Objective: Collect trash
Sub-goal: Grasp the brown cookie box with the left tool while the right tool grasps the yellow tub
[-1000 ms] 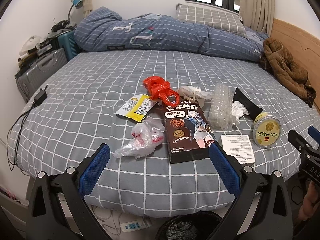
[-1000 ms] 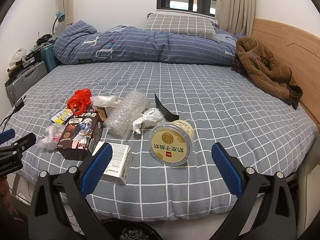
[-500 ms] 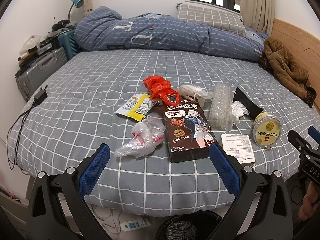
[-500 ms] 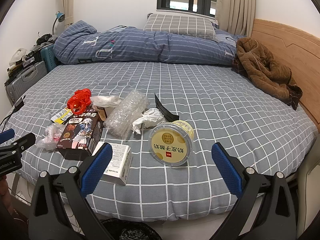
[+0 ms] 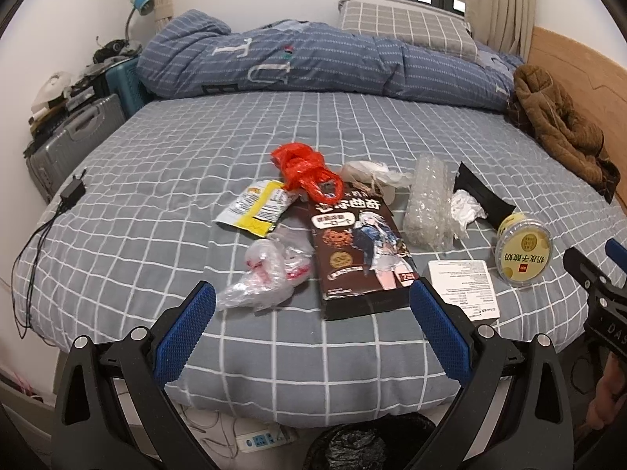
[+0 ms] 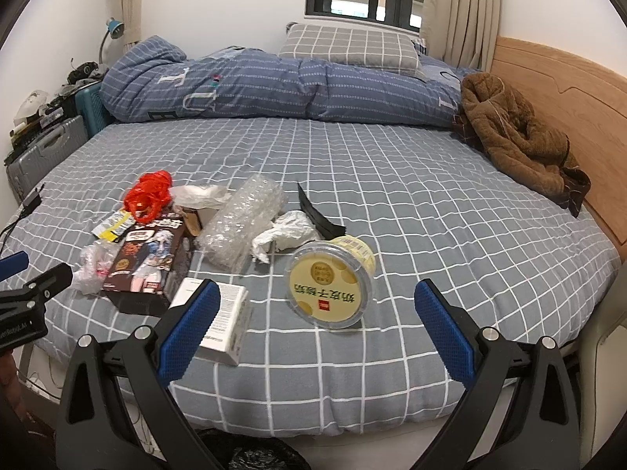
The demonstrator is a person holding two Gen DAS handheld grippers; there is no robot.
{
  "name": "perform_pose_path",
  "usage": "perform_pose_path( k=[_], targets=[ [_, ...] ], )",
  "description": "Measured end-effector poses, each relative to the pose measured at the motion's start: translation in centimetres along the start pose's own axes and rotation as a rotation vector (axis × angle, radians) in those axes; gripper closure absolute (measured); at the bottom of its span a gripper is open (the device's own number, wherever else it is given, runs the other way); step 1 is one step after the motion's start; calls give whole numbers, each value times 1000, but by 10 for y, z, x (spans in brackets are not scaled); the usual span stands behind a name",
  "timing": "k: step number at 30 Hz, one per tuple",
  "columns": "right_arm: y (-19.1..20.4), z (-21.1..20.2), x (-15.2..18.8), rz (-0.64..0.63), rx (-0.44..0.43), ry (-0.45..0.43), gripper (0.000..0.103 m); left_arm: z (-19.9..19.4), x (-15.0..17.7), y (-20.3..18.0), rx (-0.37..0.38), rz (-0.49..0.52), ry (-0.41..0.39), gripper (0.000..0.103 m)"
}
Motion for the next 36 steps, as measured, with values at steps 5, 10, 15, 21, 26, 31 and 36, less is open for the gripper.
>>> perform_pose_path(
  k=[5,10,15,21,26,31,36],
  targets=[
    [-14,15,-4,18,32,28,7,19,-8,-19,9,12,27,6],
    [-23,33,-4,43,45,57,8,47,-18,-38,4,13,67,6],
    [-25,57,-1,60,54,101,8,72,-22,-53,-12,30,114,6],
    [-28,81,0,119,43,140,8,94,-22,-67,-29,56,153,6],
    [-25,96,-3,126,60,155,8,106,-25,-73,-47,75,165,7],
    [-25,111,-3,149,74,180,8,119,-26,-77,-75,95,173,7],
    [-27,121,-1,165,74,198,8,125,-30,-76,-90,93,170,8]
  ],
)
Point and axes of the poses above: each gripper's, at about its wrist camera, not at the fingertips, and z roughly the way its jaws point, y to its left, x to its underside, the point moved 3 cm from there along z, roughly the way its jaws point, and after that the axes turned 7 degrees about -x, right-handed, at the moved point
